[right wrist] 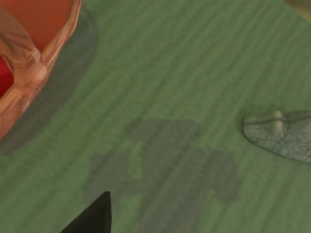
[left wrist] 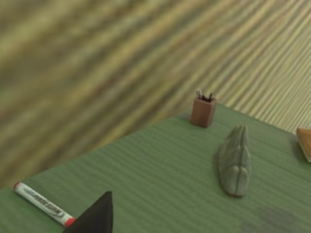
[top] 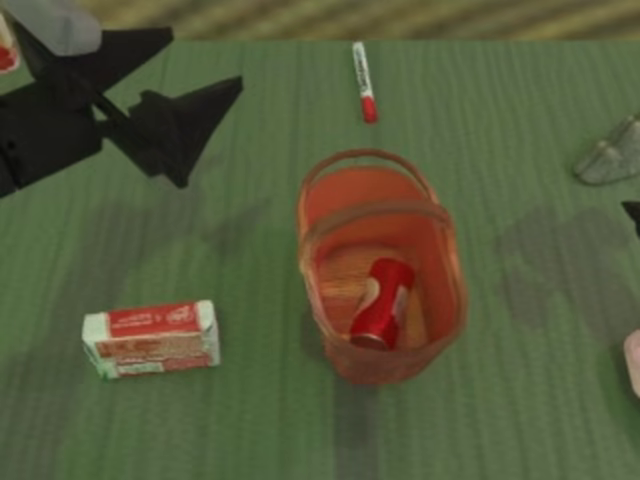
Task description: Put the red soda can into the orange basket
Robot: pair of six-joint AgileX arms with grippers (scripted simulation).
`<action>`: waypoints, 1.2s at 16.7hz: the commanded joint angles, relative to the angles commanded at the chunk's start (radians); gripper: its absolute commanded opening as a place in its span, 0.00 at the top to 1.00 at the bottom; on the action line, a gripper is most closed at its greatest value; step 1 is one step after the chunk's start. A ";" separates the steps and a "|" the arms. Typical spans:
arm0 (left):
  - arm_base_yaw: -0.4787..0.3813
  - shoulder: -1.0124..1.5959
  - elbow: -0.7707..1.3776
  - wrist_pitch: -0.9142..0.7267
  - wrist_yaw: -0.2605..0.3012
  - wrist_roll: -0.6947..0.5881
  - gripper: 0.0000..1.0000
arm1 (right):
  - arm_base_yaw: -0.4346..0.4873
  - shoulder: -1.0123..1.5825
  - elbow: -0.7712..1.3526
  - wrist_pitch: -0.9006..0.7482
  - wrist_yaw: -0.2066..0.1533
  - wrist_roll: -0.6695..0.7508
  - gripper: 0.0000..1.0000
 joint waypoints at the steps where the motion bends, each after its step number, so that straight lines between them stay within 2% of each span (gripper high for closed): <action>1: 0.016 -0.107 -0.052 -0.049 -0.060 -0.002 0.00 | 0.032 0.113 0.110 -0.078 0.000 -0.047 0.00; 6: 0.092 -0.647 -0.306 -0.280 -0.347 0.009 0.00 | 0.188 0.666 0.643 -0.451 -0.003 -0.274 0.00; 10: 0.142 -1.028 -0.490 -0.438 -0.545 0.033 0.00 | 0.292 1.021 0.999 -0.686 -0.002 -0.427 0.00; 12: 0.161 -1.171 -0.568 -0.502 -0.625 0.047 0.00 | 0.333 1.148 1.139 -0.772 0.000 -0.486 0.00; 14: 0.176 -1.276 -0.630 -0.553 -0.689 0.059 0.00 | 0.364 1.238 1.244 -0.833 0.002 -0.531 0.00; 16: 0.186 -1.336 -0.668 -0.583 -0.727 0.067 0.00 | 0.383 1.290 1.306 -0.870 0.004 -0.559 0.00; 20: 0.189 -1.358 -0.683 -0.595 -0.741 0.070 0.00 | 0.389 1.307 1.328 -0.882 0.005 -0.569 0.00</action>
